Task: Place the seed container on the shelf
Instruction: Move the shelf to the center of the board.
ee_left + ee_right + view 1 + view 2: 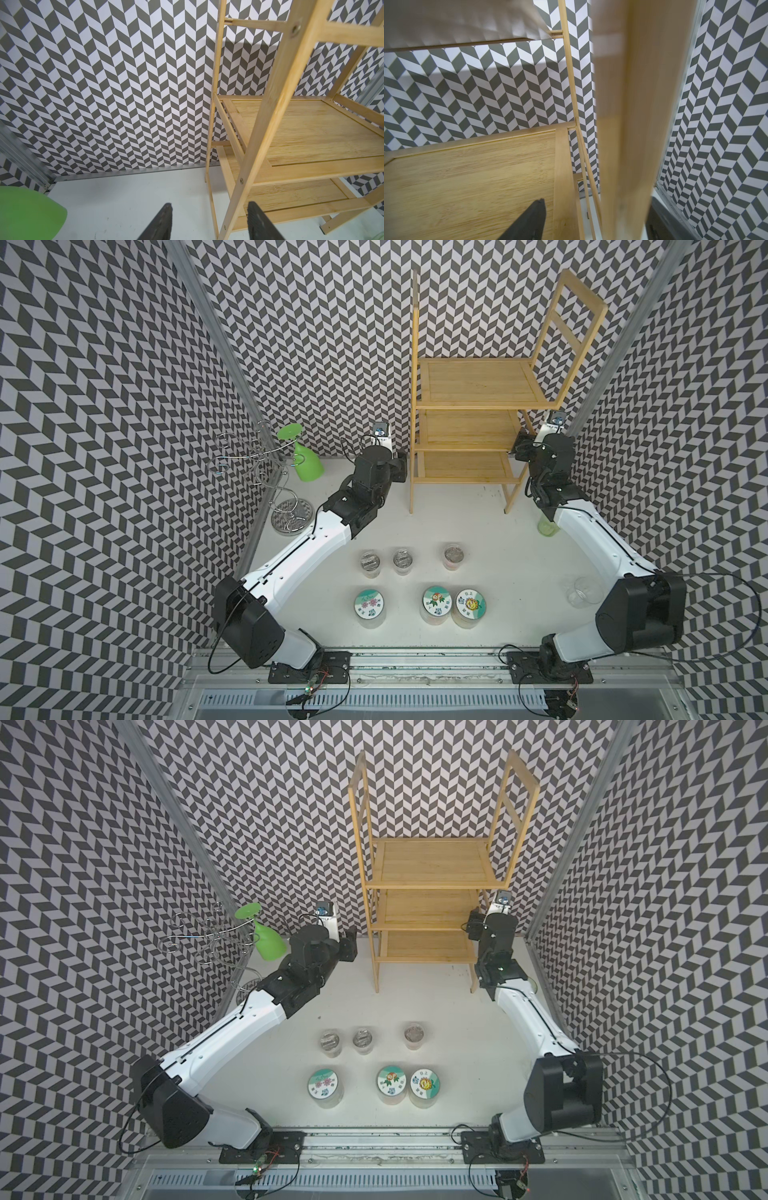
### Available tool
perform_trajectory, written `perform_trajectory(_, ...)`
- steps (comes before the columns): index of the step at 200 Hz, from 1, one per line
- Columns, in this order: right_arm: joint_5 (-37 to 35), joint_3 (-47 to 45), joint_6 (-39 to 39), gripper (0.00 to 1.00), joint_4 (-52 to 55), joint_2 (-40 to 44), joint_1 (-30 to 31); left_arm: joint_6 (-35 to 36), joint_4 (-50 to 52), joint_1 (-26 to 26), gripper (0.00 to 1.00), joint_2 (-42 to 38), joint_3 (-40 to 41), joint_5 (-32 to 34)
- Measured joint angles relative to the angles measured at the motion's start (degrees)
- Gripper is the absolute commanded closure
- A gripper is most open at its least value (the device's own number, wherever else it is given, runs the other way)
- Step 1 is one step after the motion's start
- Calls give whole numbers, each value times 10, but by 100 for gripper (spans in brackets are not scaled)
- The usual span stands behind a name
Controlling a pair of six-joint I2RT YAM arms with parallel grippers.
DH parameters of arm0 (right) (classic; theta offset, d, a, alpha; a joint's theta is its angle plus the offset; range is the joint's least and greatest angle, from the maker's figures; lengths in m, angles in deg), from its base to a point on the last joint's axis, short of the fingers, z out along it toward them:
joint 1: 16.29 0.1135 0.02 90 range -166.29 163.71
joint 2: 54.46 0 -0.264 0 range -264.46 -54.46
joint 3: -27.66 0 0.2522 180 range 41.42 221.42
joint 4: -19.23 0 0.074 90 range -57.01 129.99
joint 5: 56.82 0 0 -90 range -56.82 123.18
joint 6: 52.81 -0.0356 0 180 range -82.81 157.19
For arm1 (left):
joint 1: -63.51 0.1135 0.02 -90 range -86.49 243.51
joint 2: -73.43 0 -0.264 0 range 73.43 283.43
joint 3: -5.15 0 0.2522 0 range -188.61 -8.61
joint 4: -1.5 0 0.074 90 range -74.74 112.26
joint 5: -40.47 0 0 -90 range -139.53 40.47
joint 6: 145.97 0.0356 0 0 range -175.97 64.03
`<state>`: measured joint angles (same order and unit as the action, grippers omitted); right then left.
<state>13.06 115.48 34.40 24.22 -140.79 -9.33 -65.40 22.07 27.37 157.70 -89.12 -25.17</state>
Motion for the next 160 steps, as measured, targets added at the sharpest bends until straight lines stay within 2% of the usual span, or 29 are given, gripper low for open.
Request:
perform_trajectory(13, 7, 6, -3, 36, -4, -5, -6, 3, -8, -3, 46, 6, -2, 1)
perform_trajectory(37, 18, 9, -11, 53, -9, -7, -15, 14, -16, -14, 46, 34, -25, 6)
perform_trajectory(60, 31, 10, -20, 71, -12, -8, -17, 28, -25, -25, 39, 63, -52, 14)
perform_trajectory(77, 40, 11, -24, 81, -14, -8, -18, 37, -31, -31, 31, 80, -69, 22)
perform_trajectory(108, 63, 11, -4, 88, -11, -8, -22, 52, -52, -40, 28, 104, -95, 44)
perform_trajectory(160, 80, 11, 3, 92, -11, -8, -15, 99, -93, -45, 30, 158, -153, 89)
